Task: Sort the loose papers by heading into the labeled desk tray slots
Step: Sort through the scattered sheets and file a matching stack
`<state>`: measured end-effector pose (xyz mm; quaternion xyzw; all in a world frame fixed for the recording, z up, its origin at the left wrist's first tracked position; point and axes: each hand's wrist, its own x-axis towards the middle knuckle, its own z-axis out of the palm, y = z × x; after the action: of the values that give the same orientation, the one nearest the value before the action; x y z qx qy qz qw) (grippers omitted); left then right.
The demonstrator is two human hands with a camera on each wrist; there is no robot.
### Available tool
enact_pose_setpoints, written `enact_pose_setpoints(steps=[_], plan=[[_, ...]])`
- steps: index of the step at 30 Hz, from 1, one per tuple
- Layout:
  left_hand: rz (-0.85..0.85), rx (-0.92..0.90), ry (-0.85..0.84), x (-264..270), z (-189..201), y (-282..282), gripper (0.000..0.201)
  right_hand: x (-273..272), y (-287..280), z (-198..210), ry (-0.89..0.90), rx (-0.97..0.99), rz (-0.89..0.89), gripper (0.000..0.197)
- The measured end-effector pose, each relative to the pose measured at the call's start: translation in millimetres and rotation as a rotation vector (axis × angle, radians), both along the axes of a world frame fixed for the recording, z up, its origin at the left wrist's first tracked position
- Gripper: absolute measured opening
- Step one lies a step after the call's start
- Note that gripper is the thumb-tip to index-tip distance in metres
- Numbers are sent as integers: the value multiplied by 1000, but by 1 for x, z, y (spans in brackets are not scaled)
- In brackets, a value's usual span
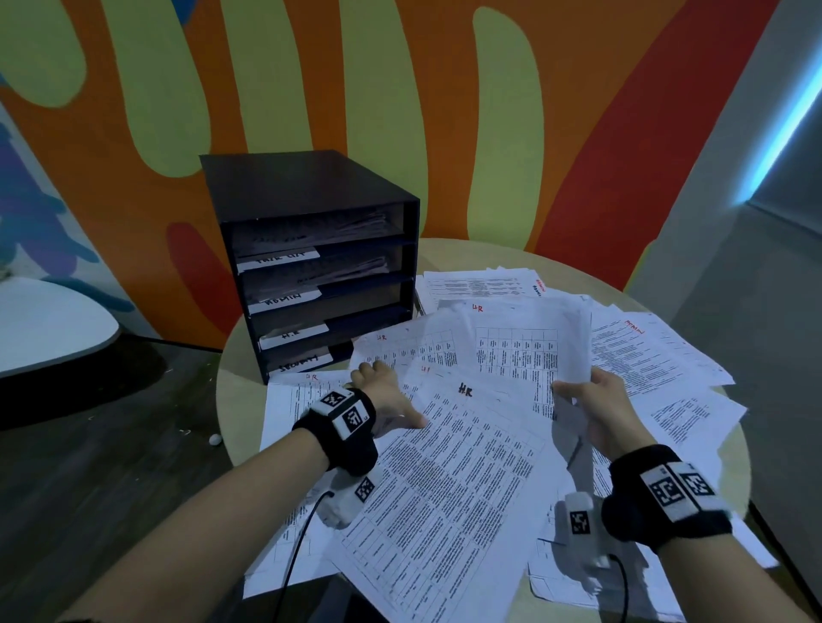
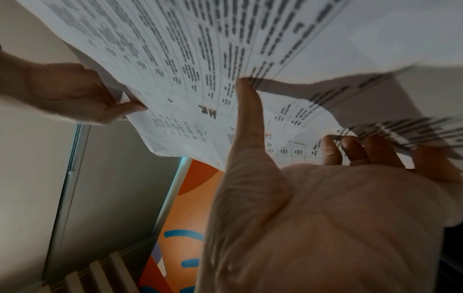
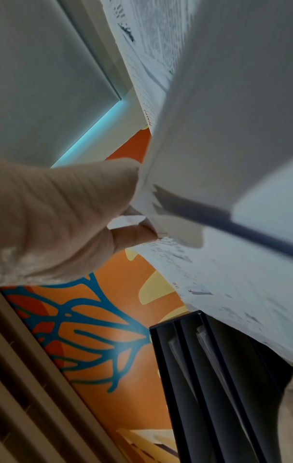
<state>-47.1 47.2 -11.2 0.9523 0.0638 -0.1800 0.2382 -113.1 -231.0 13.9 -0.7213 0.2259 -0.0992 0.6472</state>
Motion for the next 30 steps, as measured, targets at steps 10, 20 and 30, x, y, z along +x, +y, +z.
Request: enact_pose_setpoints(steps=[10,20,30], plan=[[387,-673,-305,25,17,40,8,1,-13,-3,-2,8,-40,25],[146,-373,-464,10,19,38,73,2,-11,-2,-4,6,-65,22],[-197,43,-50,-13,5,-7,132,1,-4,3,2,-2,-57,19]])
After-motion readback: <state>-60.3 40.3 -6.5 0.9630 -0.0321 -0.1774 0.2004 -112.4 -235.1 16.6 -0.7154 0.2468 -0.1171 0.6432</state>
